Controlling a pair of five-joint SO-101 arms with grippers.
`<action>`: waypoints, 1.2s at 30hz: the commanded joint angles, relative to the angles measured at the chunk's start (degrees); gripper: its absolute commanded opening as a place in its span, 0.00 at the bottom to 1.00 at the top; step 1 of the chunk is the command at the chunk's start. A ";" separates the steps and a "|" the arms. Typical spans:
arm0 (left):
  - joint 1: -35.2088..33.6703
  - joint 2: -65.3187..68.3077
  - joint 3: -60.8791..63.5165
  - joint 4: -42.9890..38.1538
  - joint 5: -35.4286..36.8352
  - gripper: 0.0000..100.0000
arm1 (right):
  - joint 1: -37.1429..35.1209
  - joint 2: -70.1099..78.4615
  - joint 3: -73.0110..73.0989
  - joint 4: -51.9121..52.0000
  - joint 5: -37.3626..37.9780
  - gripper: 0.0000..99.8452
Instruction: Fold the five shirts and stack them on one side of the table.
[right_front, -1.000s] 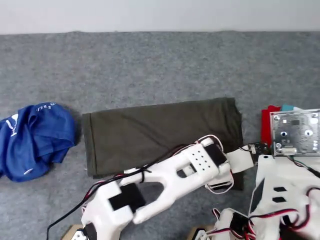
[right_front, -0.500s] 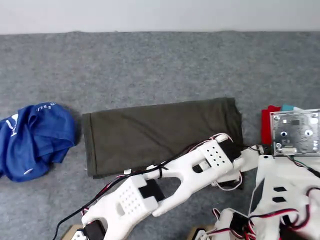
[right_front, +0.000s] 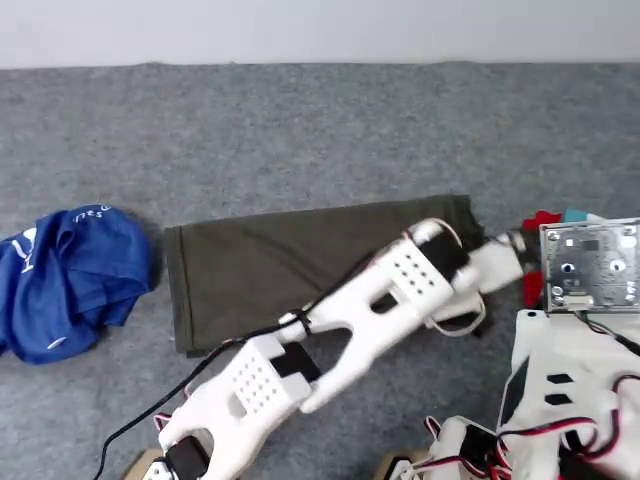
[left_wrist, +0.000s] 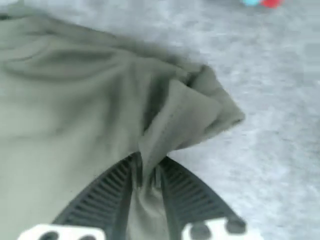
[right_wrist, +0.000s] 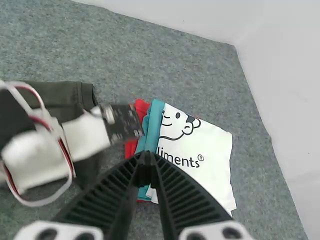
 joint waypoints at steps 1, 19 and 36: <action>-2.99 -0.35 -2.77 -0.97 -0.18 0.02 | 0.40 0.22 -2.11 0.22 0.44 0.01; -10.90 4.04 -3.47 -6.59 0.18 0.13 | 0.40 0.31 -2.02 0.31 0.44 0.01; -15.56 4.04 -13.85 -1.41 -0.18 0.13 | 0.48 -0.04 -2.02 0.31 0.44 0.01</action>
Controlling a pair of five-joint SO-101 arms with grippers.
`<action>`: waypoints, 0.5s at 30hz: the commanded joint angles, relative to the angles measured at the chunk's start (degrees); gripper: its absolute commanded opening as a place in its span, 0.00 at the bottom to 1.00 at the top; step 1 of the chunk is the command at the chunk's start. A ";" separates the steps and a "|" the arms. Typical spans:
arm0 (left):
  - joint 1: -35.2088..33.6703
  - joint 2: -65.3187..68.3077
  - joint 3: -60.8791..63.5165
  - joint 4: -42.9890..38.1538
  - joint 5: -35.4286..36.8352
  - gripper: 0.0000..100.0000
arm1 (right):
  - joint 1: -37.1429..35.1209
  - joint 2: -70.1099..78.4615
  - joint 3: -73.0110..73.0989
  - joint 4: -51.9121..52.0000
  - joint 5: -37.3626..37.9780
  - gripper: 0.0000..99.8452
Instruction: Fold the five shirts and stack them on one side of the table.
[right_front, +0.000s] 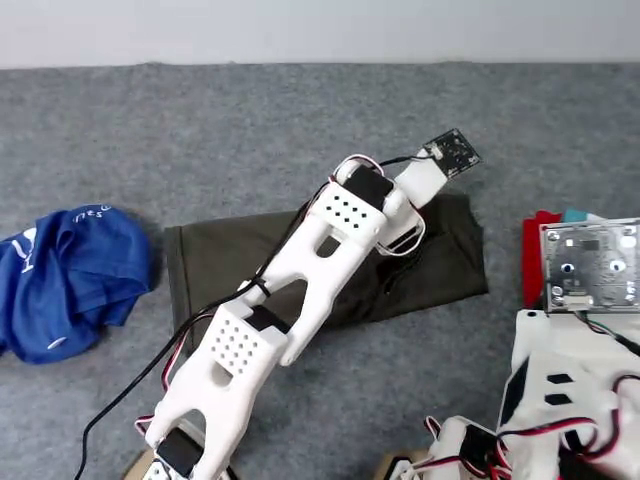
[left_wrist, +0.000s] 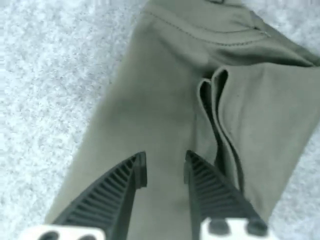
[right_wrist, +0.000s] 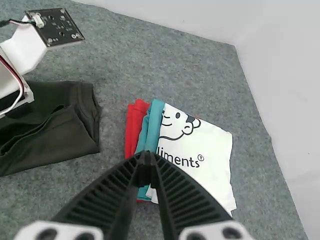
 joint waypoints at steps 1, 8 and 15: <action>0.88 -1.32 -6.64 4.66 -0.18 0.13 | 0.48 -0.04 -2.02 0.31 0.44 0.01; 2.29 -0.62 -19.03 16.70 -0.18 0.13 | 0.57 0.31 -2.02 3.21 0.53 0.01; 1.05 -0.62 -12.35 16.00 -0.26 0.14 | 0.57 -0.22 2.73 3.56 0.53 0.01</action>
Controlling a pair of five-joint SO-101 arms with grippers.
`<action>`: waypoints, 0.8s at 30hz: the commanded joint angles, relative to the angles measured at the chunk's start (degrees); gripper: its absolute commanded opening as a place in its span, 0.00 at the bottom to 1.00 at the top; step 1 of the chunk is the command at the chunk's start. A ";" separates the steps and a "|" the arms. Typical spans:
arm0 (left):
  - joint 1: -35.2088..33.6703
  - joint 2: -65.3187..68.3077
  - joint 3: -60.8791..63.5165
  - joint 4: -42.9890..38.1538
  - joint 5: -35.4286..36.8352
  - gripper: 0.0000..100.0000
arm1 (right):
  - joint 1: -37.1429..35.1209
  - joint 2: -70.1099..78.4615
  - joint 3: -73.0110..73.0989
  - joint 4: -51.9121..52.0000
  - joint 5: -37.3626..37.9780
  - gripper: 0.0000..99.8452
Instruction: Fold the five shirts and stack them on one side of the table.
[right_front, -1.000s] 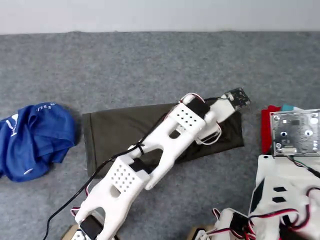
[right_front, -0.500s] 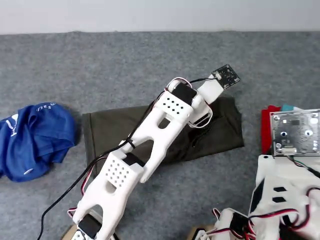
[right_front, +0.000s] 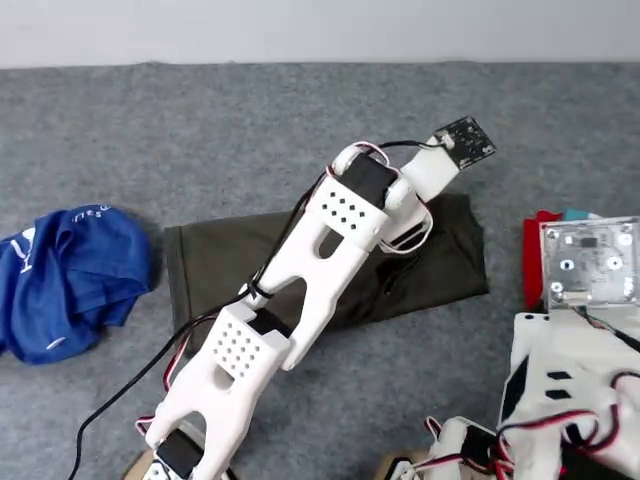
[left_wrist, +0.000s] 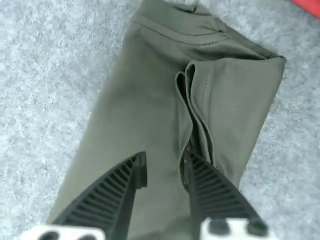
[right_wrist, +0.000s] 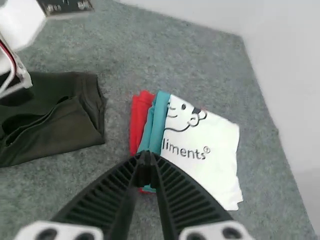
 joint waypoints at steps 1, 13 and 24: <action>-0.26 -0.62 3.82 -0.26 -0.26 0.14 | 0.57 -0.22 0.62 1.63 0.53 0.01; -1.14 -0.62 14.90 -6.24 -2.55 0.14 | 0.57 -0.22 0.88 1.54 0.62 0.01; -8.97 -0.62 19.74 -11.43 -5.27 0.14 | 0.57 -0.13 0.88 1.54 0.62 0.01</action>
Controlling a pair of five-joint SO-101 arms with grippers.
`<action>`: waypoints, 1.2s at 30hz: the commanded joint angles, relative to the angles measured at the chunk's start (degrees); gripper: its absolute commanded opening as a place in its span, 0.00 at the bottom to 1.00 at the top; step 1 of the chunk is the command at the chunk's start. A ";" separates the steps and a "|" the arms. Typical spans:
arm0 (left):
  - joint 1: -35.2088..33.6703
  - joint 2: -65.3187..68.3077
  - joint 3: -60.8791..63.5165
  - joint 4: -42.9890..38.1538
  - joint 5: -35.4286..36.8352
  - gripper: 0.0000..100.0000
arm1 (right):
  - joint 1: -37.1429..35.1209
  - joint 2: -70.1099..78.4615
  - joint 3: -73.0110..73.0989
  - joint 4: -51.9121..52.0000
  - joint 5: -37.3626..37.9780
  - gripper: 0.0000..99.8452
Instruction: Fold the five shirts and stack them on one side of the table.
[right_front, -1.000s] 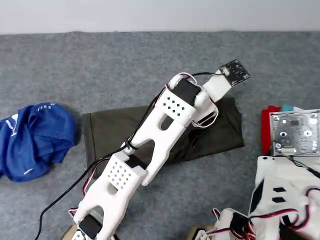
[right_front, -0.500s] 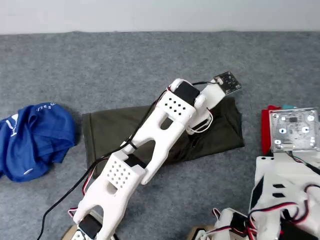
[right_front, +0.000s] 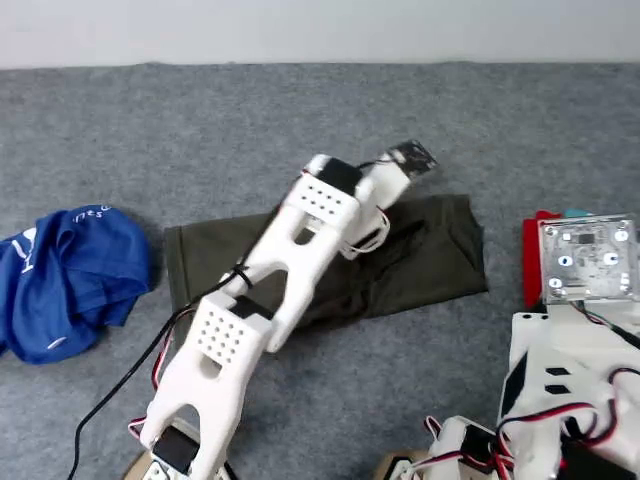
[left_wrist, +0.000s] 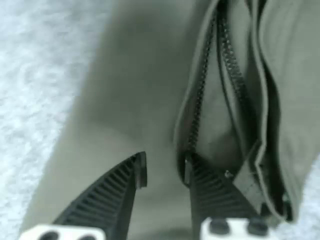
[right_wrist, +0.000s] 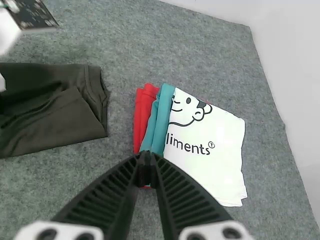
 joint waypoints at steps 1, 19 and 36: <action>-0.88 -0.70 -1.19 -0.44 -2.73 0.14 | 0.57 -0.04 0.00 1.54 0.62 0.01; 2.55 -0.62 -16.84 12.13 -3.16 0.13 | 0.57 -0.13 0.00 1.45 0.62 0.01; 5.19 -2.81 -11.21 12.31 -3.08 0.13 | 0.57 0.04 -0.09 1.45 0.62 0.01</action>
